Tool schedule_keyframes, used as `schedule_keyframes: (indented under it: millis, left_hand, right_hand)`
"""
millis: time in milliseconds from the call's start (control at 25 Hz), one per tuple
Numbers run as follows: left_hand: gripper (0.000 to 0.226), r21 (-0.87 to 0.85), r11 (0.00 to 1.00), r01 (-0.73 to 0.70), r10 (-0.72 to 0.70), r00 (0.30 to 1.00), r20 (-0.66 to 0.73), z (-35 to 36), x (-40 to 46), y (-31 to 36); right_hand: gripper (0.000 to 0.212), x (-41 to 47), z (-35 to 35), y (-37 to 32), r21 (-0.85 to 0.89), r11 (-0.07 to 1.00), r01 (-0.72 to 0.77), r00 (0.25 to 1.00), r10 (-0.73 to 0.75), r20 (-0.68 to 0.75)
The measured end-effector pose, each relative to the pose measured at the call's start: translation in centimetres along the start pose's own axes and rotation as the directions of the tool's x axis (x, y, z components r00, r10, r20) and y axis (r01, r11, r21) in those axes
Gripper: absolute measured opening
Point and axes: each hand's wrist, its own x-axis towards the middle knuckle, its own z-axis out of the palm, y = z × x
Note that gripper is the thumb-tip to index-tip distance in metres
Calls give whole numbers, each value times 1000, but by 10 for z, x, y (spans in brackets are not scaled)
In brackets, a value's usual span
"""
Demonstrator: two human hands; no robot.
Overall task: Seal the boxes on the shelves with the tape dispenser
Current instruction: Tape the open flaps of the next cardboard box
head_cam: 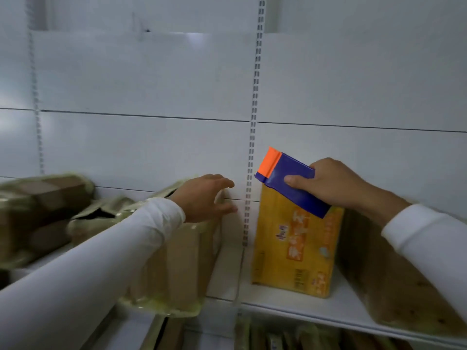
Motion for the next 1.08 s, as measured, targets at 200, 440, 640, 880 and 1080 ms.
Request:
schedule_keyframes:
  millis: [200, 440, 640, 880, 1080]
  left_hand:
    - [59, 41, 998, 55, -56, 998, 25, -16, -65, -75]
    - [62, -58, 990, 129, -133, 989, -67, 10, -92, -114]
    - [45, -87, 942, 323, -332, 937, -111, 26, -76, -118]
    - [49, -119, 900, 419, -425, 905, -27, 24, -69, -127]
    - [44, -152, 948, 279, -292, 954, -72, 22, -72, -144]
  right_hand:
    - [63, 10, 61, -73, 18, 1000, 18, 999, -19, 28]
    - [52, 21, 100, -97, -26, 999, 37, 996, -35, 77]
    - [44, 36, 114, -90, 5, 999, 35, 996, -35, 82]
    - [44, 50, 123, -80, 125, 992, 28, 997, -38, 74]
    - [45, 55, 116, -87, 134, 991, 9, 998, -18, 64]
